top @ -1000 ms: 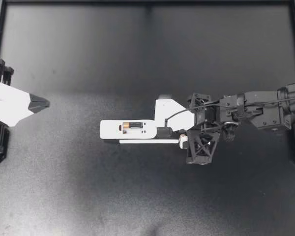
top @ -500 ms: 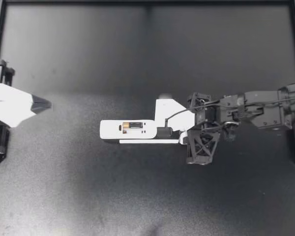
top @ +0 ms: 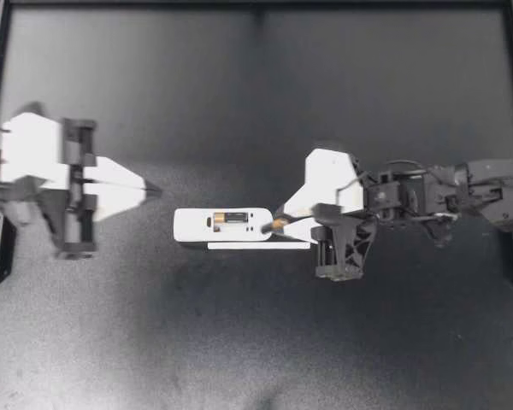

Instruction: Place the battery into the slot of the remote controller.

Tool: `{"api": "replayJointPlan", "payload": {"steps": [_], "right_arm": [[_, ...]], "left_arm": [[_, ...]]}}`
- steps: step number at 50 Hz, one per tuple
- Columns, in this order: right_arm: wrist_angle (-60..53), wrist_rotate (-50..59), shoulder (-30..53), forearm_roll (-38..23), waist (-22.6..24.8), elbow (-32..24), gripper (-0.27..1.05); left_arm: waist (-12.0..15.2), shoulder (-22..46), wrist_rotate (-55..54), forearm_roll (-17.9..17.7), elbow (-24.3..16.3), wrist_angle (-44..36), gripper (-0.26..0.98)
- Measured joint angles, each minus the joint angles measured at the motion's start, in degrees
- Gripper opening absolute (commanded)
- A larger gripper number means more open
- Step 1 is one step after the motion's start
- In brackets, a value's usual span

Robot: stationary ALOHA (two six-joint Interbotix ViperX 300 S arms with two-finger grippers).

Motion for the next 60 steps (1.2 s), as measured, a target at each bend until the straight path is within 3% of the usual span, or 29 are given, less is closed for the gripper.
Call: {"api": "replayJointPlan", "payload": {"steps": [9,26,60], "right_arm": [[-10.20,-0.62,4.13,-0.35,-0.26,0.70,0.01],[-13.80,-0.62,9.93,-0.35,-1.14,-0.35,0.00],[-14.50,-0.62,13.97,-0.35,-1.41,-2.37,0.00]], "left_arm": [[0.09,6.68,-0.09,0.00,-2.37,2.29,-0.14],[0.09,16.44,-0.79,-0.26,-4.39,3.25,-0.14],[0.09,25.14,-0.18,-0.62,-6.59,3.25,-0.14]]}}
